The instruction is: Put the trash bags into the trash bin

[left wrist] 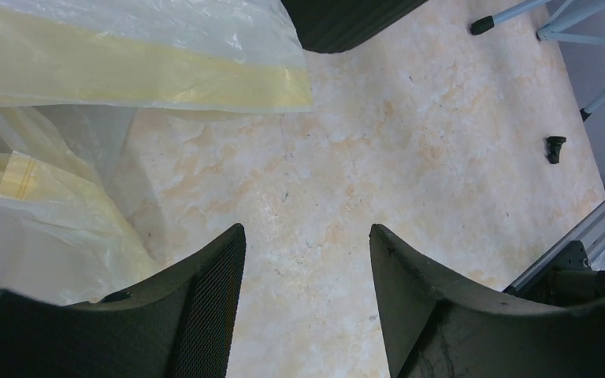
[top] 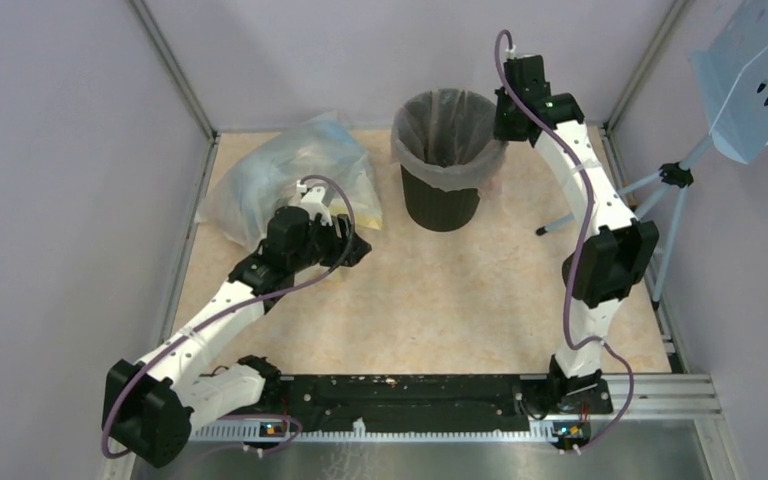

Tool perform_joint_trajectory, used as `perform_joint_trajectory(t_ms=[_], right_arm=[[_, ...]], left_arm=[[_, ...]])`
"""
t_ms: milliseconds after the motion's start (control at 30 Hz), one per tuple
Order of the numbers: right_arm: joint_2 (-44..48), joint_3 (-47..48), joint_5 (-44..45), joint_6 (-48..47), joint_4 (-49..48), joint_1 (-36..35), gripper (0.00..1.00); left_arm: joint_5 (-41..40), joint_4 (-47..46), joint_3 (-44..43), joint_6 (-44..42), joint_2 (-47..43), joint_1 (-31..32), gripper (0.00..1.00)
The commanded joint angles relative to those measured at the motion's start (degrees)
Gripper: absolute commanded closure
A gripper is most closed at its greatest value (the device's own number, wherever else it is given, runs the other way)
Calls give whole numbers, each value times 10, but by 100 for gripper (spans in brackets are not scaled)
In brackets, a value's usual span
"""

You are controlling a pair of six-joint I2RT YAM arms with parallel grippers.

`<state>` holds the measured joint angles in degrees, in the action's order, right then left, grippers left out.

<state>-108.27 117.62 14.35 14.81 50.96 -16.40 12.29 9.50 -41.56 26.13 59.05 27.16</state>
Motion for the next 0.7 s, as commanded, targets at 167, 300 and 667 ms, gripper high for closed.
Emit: perform_joint_trajectory(t_ms=[167,300,667], right_arm=[[47,46,-8,-49,-12,6,43],[132,-32,-28,-59,-52,5,21],[489,-539,-67,-33,-348,5,16]], left_arm=[[-5,-8,-27,-9,-5,-1,34],[14,-16,-18,-18,-17,0,30],[-10,-39,46,-31,-129,1,1]])
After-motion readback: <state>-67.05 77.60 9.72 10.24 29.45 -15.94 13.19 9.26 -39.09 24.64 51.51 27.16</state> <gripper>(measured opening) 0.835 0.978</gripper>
